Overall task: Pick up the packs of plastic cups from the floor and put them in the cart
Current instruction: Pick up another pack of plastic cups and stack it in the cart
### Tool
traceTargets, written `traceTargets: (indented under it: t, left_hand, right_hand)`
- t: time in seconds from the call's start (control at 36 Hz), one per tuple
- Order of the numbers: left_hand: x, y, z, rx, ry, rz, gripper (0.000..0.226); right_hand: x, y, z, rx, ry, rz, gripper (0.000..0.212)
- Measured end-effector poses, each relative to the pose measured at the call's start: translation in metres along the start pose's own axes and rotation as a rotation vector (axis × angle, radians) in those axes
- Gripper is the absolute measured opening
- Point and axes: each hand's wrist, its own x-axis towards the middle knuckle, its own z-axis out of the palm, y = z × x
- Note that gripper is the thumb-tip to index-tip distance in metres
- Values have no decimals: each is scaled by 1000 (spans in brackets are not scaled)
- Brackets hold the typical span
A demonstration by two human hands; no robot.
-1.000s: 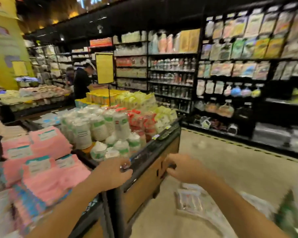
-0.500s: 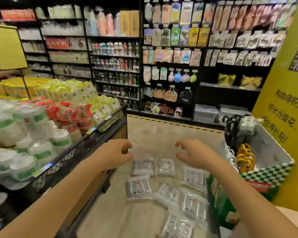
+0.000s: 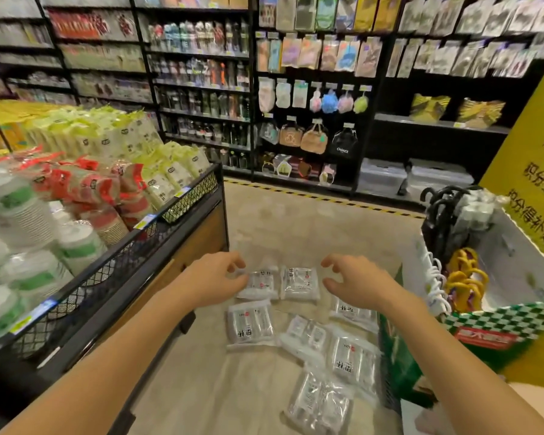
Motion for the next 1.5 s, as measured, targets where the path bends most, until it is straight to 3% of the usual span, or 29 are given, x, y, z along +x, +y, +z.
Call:
traceTargets:
  t: [0.47,0.86,1.17,1.25,1.36,1.5]
  left_hand:
    - [182,-150,-29,-133,-81,-44,42]
    - [375,-221,57,-283,-89,-163,48]
    - [517,-324,259,-489,-129,-430,63]
    - [540,-362,334,-569,-148,-504,73]
    - [568,-414,444,-602,-162,-565,66]
    - [591,-471,567,-606,-218,-596,77]
  right_hand:
    - [227,-64,38,69,-101,47,43]
    - [434,-7,128,179,-202,16,47]
    - [591,76,352,412,-278,134,49]
    - [614,94,429,455,-309,159,52]
    - [643,121,546,509,-347,171,56]
    - [674,154,692,522,-375,179,62]
